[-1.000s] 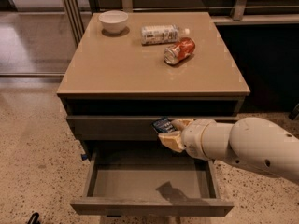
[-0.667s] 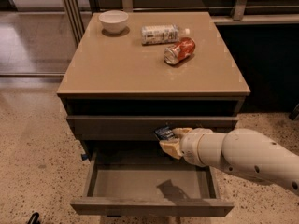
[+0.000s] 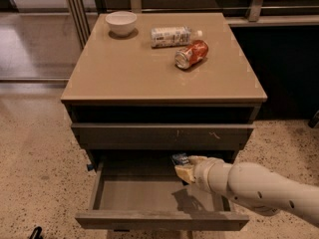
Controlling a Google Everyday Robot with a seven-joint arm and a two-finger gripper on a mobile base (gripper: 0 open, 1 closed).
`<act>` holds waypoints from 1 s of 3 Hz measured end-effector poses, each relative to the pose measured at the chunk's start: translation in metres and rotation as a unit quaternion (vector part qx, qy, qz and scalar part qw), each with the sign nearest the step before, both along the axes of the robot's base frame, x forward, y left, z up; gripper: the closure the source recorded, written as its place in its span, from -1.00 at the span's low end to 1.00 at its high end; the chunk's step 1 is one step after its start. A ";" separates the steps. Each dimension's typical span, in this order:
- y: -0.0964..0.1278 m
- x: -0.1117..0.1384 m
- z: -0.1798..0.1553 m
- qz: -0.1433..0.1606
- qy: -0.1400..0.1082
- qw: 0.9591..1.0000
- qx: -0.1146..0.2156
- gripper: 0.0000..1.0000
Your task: Place rxbar blueberry into middle drawer
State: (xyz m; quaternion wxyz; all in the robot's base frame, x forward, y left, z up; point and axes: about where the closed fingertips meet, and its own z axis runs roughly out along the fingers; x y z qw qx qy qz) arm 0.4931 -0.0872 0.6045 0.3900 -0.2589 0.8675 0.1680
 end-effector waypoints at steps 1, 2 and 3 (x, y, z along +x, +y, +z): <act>-0.010 0.001 -0.048 -0.018 0.022 0.999 0.015 1.00; -0.016 0.000 -0.086 -0.021 0.045 0.998 0.031 1.00; -0.016 0.002 -0.104 -0.019 0.060 0.997 0.036 1.00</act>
Offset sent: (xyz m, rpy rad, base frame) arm -0.0013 -0.0243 -0.1128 0.0861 0.1175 -0.0565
